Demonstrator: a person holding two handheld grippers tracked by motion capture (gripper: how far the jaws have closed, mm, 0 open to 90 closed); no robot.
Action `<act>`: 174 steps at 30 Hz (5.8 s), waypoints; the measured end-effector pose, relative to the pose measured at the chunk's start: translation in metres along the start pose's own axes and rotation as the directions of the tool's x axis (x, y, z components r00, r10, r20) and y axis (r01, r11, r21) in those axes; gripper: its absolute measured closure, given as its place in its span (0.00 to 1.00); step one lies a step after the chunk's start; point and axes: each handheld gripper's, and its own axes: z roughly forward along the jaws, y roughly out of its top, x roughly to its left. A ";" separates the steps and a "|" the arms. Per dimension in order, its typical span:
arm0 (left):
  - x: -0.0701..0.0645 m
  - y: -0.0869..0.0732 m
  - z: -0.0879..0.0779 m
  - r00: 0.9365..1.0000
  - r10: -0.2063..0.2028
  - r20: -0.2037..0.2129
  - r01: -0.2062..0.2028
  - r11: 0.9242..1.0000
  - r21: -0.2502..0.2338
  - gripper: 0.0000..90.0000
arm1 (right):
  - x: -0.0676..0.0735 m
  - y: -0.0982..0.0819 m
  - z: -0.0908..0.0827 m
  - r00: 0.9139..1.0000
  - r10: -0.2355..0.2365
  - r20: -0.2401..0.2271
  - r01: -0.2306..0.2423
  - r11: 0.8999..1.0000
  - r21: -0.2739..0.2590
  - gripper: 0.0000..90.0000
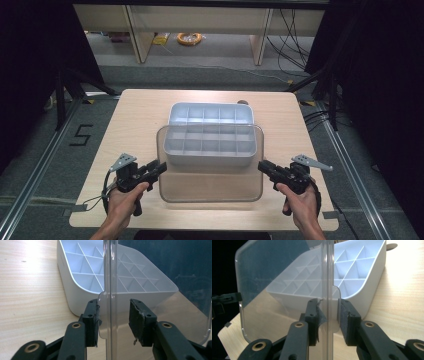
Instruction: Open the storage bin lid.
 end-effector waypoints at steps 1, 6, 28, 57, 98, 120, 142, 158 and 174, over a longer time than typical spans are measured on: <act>-0.001 -0.001 -0.001 1.000 -0.001 -0.001 0.001 1.000 0.001 0.66 | 0.001 -0.003 0.000 1.000 0.006 -0.002 -0.006 1.000 0.005 0.79; -0.004 -0.006 -0.007 1.000 0.008 0.004 -0.008 1.000 0.017 0.66 | -0.001 -0.010 0.000 1.000 -0.010 0.016 0.009 1.000 0.025 0.78; 0.000 -0.035 -0.007 0.998 -0.007 0.055 0.000 0.992 0.125 0.63 | 0.000 -0.038 -0.010 0.999 0.016 0.033 -0.019 0.996 0.090 0.75; 0.003 -0.058 -0.001 0.997 -0.013 0.077 -0.007 0.965 0.262 0.60 | -0.003 -0.063 -0.011 0.998 0.012 0.064 -0.026 0.977 0.210 0.67; 0.010 -0.062 0.016 0.998 -0.011 0.057 -0.009 0.945 0.327 0.50 | -0.001 -0.068 0.002 0.988 -0.087 0.124 0.039 0.938 0.344 0.57; 0.011 -0.050 0.003 0.997 0.036 0.063 -0.050 0.973 0.227 0.37 | -0.007 -0.050 -0.001 0.983 -0.157 0.095 0.137 0.972 0.189 0.45; -0.007 -0.047 -0.018 0.963 0.210 0.170 -0.237 0.959 0.158 0.23 | 0.010 -0.047 -0.021 0.969 -0.245 0.013 0.242 0.964 0.111 0.32; -0.009 -0.055 -0.033 0.955 0.235 0.179 -0.265 0.949 0.169 0.20 | 0.015 -0.067 -0.039 0.967 -0.253 -0.006 0.251 0.957 0.145 0.26; -0.011 -0.060 -0.042 0.953 0.241 0.184 -0.274 0.944 0.183 0.20 | 0.014 -0.077 -0.048 0.975 -0.224 0.006 0.220 0.962 0.164 0.26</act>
